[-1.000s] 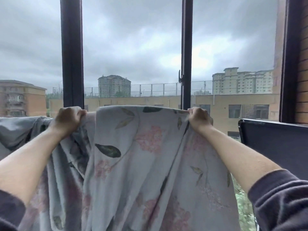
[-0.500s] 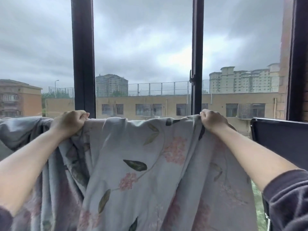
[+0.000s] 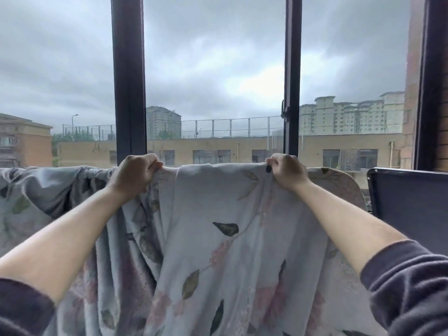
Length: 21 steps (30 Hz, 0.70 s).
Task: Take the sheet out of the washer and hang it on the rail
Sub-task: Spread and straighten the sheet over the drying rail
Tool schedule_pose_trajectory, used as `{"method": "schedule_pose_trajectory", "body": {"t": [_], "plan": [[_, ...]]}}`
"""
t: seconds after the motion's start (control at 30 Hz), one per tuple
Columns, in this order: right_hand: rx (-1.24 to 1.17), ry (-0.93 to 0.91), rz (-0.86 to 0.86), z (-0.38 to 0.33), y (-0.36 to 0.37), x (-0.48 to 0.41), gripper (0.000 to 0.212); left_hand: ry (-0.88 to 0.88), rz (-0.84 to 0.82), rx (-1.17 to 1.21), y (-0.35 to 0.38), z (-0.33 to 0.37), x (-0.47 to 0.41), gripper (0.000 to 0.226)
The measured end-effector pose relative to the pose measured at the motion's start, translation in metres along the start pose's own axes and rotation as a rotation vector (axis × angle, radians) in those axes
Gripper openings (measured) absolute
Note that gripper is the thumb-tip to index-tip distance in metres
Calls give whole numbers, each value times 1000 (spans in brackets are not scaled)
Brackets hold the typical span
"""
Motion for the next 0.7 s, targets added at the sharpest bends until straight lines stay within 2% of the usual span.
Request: {"method": "schedule_pose_trajectory", "body": {"t": [0.1, 0.3, 0.4, 0.5, 0.7], "plan": [[6, 91, 66, 18, -12, -3, 29, -94, -10, -66, -17, -38, 2, 32], [20, 210, 68, 27, -13, -12, 30, -339, -59, -191, -58, -117, 25, 30], [28, 244, 51, 32, -10, -14, 32, -429, -33, -234, -69, -141, 35, 30], [20, 260, 17, 32, -6, -15, 31, -451, -1, -268, -71, -139, 37, 31], [8, 316, -14, 37, -5, -8, 30, -378, 33, -272, -64, -121, 37, 32]]}}
Point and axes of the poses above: each hand's wrist, its own x-axis away from the middle knuckle, its own y-axis out of the palm, z = x × y, the point moved 9 cm from there along -x, towards the middle knuckle, and after that the axes turned 8 degrees about -z, right-handed, at the moved point
